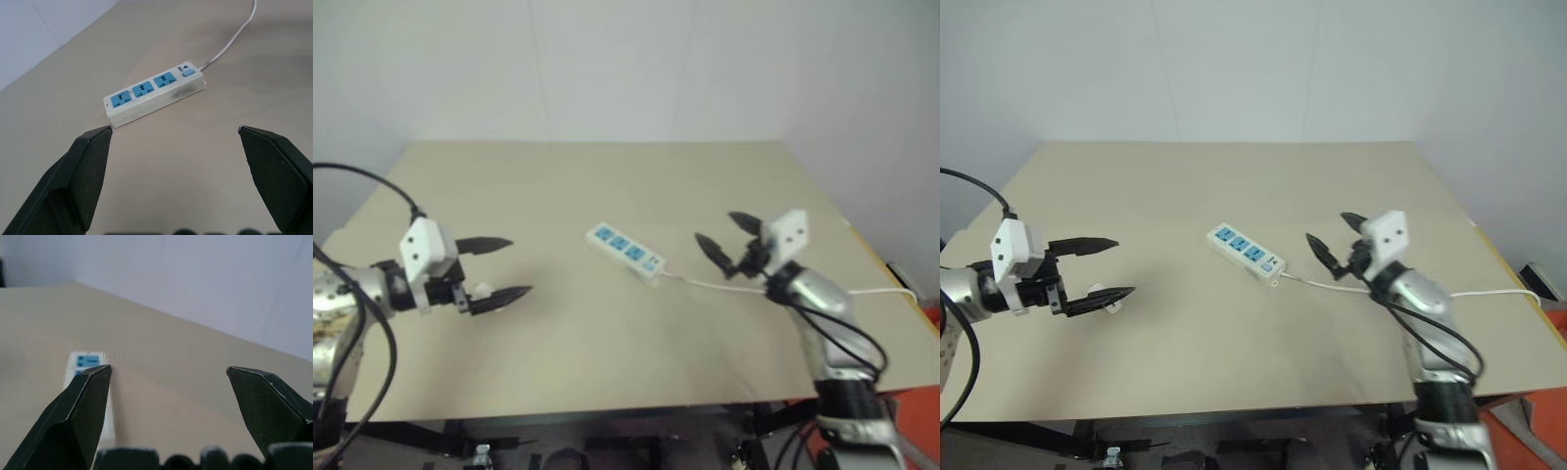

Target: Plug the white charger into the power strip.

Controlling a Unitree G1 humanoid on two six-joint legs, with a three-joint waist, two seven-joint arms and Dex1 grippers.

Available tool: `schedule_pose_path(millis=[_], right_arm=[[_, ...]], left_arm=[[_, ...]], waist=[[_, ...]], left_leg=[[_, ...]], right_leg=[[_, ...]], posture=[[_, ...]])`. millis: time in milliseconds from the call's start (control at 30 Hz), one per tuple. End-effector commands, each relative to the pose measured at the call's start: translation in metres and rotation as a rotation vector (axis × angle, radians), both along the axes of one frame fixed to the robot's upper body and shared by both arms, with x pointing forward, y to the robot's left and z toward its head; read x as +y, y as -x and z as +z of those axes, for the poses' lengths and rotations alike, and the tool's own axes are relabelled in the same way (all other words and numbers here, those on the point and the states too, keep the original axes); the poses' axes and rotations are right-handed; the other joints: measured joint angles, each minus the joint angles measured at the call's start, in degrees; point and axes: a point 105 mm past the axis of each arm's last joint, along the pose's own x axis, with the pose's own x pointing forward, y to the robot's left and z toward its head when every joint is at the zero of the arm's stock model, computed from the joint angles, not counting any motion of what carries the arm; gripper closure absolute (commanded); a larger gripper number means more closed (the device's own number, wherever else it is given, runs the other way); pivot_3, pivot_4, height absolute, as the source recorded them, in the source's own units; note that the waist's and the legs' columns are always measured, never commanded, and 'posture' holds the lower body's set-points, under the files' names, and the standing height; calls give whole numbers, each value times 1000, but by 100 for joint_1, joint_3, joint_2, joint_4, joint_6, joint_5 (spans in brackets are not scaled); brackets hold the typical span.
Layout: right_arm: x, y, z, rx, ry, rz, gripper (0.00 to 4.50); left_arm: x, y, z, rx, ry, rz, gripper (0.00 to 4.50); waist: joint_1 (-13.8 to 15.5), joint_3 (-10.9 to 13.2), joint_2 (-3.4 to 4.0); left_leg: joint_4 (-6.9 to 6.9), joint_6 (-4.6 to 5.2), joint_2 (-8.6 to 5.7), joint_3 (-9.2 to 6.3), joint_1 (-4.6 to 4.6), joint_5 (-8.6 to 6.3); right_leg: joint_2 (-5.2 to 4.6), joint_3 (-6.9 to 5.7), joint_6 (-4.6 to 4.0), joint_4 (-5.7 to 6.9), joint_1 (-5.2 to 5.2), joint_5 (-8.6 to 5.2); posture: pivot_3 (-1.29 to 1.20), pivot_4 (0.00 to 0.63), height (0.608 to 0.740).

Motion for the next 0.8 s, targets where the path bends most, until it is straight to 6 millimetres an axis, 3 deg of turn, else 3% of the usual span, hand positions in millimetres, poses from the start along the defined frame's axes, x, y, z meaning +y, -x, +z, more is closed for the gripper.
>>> schedule_pose_path(millis=[33, 133, 333, 800], right_arm=[[14, -22, -13, 37, -37, 30, 28], [27, -34, -31, 96, -34, 69, 28], [52, -38, -50, 145, -6, 159, 28], [77, -36, -80, 261, 15, 252, 28]], left_arm=[[-5, 1, 9, -46, 13, -39, 0], [-5, 2, 9, -46, 15, -42, 0], [-3, 5, 8, -39, 18, -45, 0], [0, 7, 8, -41, 16, -39, 0]], waist=[[19, 1, 2], [30, 2, 3], [2, 3, 6], [-116, 4, 7]], left_leg=[[0, 0, -1, 0, -7, 0], [0, 0, -1, 3, -17, 0], [-4, 1, 3, 3, -24, 0], [-3, -8, 4, 1, -5, 5]], right_leg=[[-2, -2, 0, -1, -5, 0], [-5, -4, 1, -8, -7, 2], [-5, -10, 2, -13, -12, 2], [-4, -9, -2, 8, -6, 5]], posture=[[0, 150, 740], [0, 150, 740], [0, 150, 740], [0, 150, 740]])
